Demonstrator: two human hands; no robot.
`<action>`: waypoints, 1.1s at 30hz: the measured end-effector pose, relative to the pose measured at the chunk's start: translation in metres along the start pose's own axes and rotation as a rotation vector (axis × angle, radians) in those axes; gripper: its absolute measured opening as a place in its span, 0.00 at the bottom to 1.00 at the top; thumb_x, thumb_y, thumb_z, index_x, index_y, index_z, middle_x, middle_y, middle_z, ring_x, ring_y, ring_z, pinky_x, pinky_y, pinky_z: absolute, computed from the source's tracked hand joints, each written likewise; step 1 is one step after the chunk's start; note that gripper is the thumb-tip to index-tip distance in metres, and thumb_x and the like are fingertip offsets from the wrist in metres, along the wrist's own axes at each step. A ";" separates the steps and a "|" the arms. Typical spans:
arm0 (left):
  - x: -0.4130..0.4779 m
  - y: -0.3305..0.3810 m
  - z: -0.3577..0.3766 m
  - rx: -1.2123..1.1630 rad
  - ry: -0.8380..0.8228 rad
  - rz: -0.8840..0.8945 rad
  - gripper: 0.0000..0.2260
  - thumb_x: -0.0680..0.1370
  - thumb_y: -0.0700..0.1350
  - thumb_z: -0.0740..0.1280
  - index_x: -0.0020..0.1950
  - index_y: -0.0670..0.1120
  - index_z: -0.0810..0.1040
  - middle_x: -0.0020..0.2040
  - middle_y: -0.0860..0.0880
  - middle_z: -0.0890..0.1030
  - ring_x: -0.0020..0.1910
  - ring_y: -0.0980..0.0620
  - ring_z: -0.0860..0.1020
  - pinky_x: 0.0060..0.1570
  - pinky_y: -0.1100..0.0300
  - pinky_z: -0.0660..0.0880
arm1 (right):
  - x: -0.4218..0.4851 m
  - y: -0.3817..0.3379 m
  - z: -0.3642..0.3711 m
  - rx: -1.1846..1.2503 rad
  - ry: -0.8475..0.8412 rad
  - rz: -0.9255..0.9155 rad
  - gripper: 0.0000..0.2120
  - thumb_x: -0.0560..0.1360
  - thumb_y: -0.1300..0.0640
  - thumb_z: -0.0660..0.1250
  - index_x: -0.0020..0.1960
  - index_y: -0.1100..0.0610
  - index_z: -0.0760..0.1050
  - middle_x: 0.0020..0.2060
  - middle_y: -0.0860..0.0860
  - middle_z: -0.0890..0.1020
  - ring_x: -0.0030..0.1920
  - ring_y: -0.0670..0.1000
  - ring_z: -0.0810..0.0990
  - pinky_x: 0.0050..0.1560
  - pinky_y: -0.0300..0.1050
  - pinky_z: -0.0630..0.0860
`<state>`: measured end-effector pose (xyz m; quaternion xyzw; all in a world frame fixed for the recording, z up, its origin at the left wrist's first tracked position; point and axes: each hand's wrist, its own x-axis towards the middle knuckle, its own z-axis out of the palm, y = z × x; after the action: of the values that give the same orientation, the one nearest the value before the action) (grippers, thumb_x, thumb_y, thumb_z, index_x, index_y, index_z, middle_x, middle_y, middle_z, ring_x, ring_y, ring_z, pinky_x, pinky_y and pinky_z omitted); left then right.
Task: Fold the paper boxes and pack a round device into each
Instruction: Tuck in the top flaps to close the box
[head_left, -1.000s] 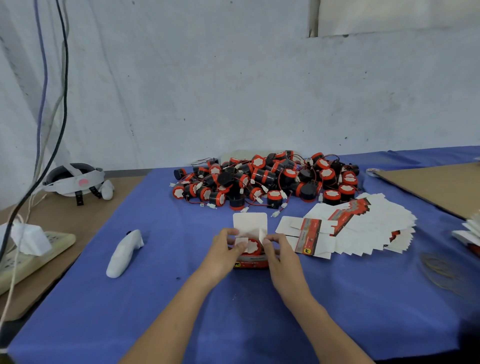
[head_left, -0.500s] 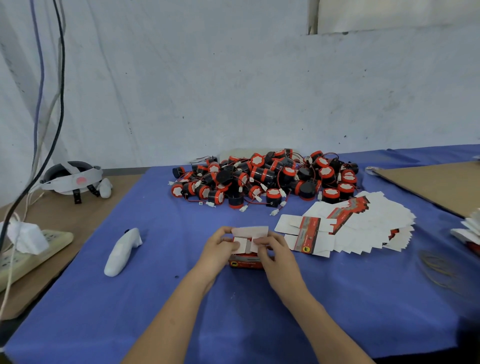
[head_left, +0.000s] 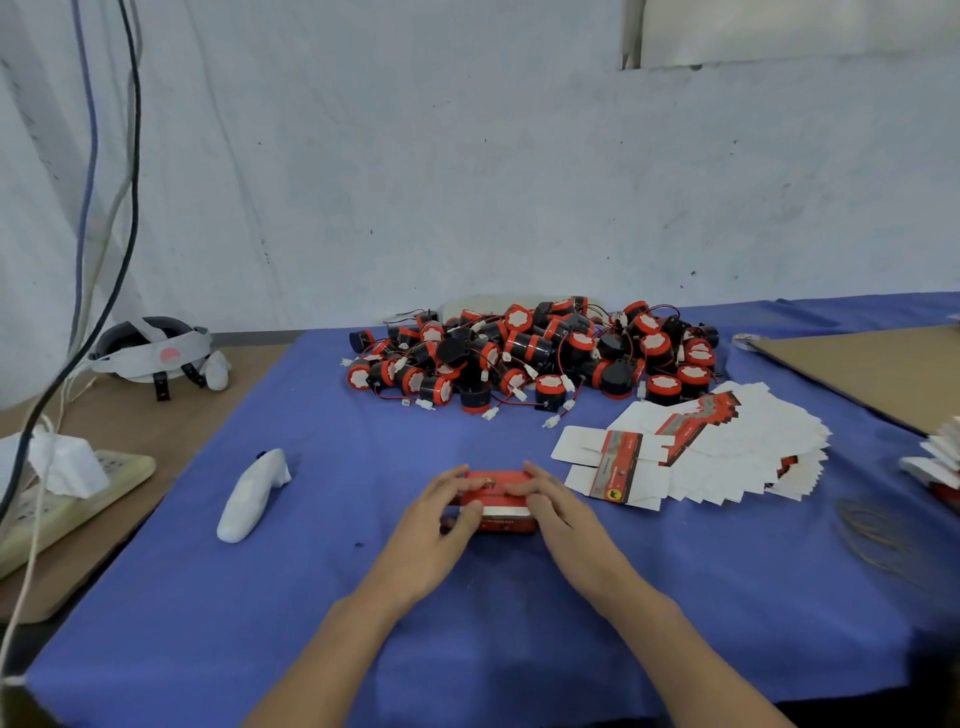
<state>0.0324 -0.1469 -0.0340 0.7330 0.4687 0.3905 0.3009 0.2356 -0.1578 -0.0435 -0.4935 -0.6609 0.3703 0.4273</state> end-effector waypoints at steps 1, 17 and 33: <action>-0.002 -0.001 0.000 -0.004 -0.014 0.001 0.12 0.82 0.51 0.64 0.66 0.60 0.75 0.70 0.67 0.66 0.58 0.69 0.75 0.51 0.75 0.72 | 0.001 -0.001 0.000 -0.031 -0.013 -0.015 0.10 0.84 0.47 0.59 0.58 0.34 0.76 0.70 0.29 0.64 0.66 0.29 0.67 0.63 0.31 0.69; -0.011 0.000 0.000 0.319 0.127 0.191 0.17 0.80 0.64 0.53 0.63 0.60 0.73 0.61 0.61 0.69 0.58 0.60 0.74 0.46 0.52 0.80 | -0.008 -0.004 -0.003 -0.156 0.026 -0.125 0.11 0.84 0.49 0.60 0.65 0.39 0.70 0.62 0.37 0.75 0.58 0.33 0.75 0.52 0.27 0.74; -0.015 0.003 0.002 0.260 0.184 0.191 0.05 0.82 0.47 0.64 0.56 0.52 0.78 0.55 0.60 0.75 0.51 0.60 0.77 0.42 0.73 0.72 | -0.012 -0.007 -0.001 -0.211 -0.008 -0.166 0.09 0.83 0.44 0.59 0.61 0.34 0.72 0.67 0.34 0.68 0.60 0.41 0.76 0.54 0.31 0.76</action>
<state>0.0316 -0.1618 -0.0370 0.7682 0.4689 0.4188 0.1210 0.2360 -0.1714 -0.0395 -0.4778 -0.7365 0.2640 0.3995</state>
